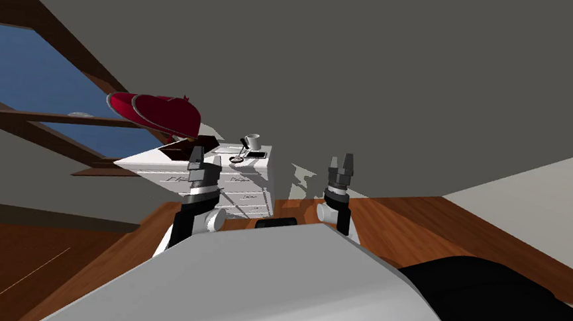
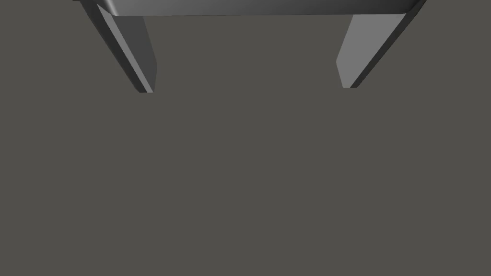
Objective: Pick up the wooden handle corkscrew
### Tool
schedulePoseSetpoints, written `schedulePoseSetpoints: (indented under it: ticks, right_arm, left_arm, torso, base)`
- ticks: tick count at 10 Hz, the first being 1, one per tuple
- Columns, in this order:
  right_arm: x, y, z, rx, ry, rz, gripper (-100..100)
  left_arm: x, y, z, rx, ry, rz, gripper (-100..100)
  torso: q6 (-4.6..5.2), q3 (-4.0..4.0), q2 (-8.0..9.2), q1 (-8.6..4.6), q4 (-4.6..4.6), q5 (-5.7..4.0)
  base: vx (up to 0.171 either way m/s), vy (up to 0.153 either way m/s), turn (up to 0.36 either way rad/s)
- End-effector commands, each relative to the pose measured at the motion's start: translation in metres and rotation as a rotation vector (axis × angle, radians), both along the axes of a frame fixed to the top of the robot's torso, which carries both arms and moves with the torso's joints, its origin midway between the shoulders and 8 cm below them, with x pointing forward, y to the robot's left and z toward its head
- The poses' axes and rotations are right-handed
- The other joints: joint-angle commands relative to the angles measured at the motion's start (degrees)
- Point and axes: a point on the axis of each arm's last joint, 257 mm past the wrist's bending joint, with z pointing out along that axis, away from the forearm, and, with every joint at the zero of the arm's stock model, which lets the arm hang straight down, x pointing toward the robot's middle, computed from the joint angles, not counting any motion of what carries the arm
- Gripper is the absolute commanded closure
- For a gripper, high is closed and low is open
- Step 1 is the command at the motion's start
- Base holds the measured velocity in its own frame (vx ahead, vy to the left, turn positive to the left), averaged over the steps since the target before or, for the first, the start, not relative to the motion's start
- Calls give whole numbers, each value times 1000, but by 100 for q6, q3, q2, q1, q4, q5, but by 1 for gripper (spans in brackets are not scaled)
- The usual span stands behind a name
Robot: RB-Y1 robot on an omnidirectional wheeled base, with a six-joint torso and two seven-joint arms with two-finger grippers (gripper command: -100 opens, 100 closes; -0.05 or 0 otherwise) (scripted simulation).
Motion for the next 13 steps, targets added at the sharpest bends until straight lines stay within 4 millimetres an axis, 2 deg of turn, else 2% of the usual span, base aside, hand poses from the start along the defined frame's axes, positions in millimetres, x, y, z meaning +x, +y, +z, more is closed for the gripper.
schedulePoseSetpoints:
  ticks: [1, 2, 5, 6, 7, 8, 9, 10, 11, 12, 13]
  right_arm:
    - [0, 0, 0, 0, 0, 0, 0]
    - [0, 0, 0, 0, 0, 0, 0]
    - [0, 0, 0, 0, 0, 0, 0]
    - [0, 0, 0, 0, 0, 0, 0]
    - [0, 0, 0, 0, 0, 0, 0]
    - [0, 0, 0, 0, 0, 0, 0]
    - [0, 0, 0, 0, 0, 0, 0]
    - [0, 0, 0, 0, 0, 0, 0]
    - [0, 0, 0, 0, 0, 0, 0]
    - [0, 0, 0, 0, 0, 0, 0]
    - [0, 0, 0, 0, 0, 0, 0]
  left_arm:
    - [14, -6, 1, 22, 11, -30, -100]
    - [14, -6, 1, 22, 11, -30, -100]
    - [44, -10, -3, 41, 56, -69, -100]
    - [46, -13, 4, 41, 40, -75, -100]
    - [58, -11, -3, 41, 72, -82, -100]
    - [60, -15, 7, 42, 48, -91, -100]
    - [75, -13, 1, 37, 82, -97, -100]
    - [77, -17, 10, 39, 61, -105, -100]
    - [92, -14, 4, 30, 98, -109, -100]
    - [94, -17, 13, 31, 78, -116, -100]
    - [108, -11, -1, 18, 128, -114, -100]
  torso:
    - [0, 0, 0, 0, 0, 0]
    - [0, 4, 7, 4, 1, 1]
    - [0, 6, 11, 2, 2, 1]
    - [0, 8, 15, 2, 3, 1]
    - [1, 8, 13, 3, 3, 1]
    - [0, 7, 12, 2, 3, 1]
    - [1, 6, 9, -1, 2, 0]
    - [0, 6, 10, -1, 2, 0]
    - [1, 6, 10, -3, 2, -1]
    - [-1, 6, 10, -4, 2, -1]
    - [1, 6, 10, -5, 2, -1]
  base:
    - [-31, 8, 45]
    - [-37, 10, 22]
    - [-39, 4, 42]
    - [-39, 6, 19]
    - [-39, 1, 42]
    - [-29, -3, 22]
    - [-36, -5, 56]
    - [-33, -5, 23]
    - [-32, -13, 56]
    - [-33, -10, 33]
    - [-47, -6, 60]
